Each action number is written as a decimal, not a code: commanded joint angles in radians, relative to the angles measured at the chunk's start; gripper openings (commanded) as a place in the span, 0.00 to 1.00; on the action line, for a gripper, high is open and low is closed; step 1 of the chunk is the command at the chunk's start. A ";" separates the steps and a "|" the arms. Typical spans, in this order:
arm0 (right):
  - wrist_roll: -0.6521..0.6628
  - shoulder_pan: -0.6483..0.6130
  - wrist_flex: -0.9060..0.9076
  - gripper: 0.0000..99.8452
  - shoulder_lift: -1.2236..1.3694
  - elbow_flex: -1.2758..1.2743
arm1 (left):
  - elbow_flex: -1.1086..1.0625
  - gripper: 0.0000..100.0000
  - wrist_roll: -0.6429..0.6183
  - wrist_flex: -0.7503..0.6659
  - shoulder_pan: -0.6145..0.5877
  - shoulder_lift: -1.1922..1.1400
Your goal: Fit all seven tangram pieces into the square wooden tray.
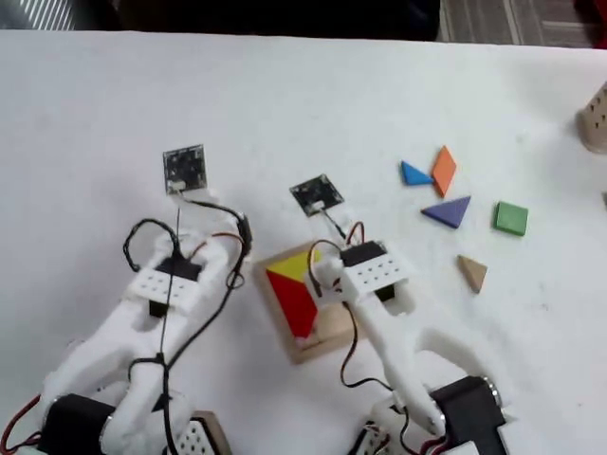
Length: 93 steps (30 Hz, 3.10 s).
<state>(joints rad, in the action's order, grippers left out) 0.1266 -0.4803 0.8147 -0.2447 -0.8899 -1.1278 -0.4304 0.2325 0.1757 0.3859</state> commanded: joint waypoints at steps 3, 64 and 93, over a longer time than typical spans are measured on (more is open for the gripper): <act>0.008 0.015 0.013 0.02 -0.024 0.017 | 0.054 0.02 -0.011 -0.009 -0.010 0.030; 0.324 0.286 0.194 0.03 0.305 0.315 | 0.014 0.02 -0.002 -0.008 -0.015 0.031; -0.014 0.550 0.252 0.18 0.202 0.319 | 0.018 0.02 -0.002 -0.008 -0.047 0.031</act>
<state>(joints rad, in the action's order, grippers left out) 0.1174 0.0798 1.0434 0.0146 -0.5969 -1.1278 -0.4304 0.2325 0.1327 0.3859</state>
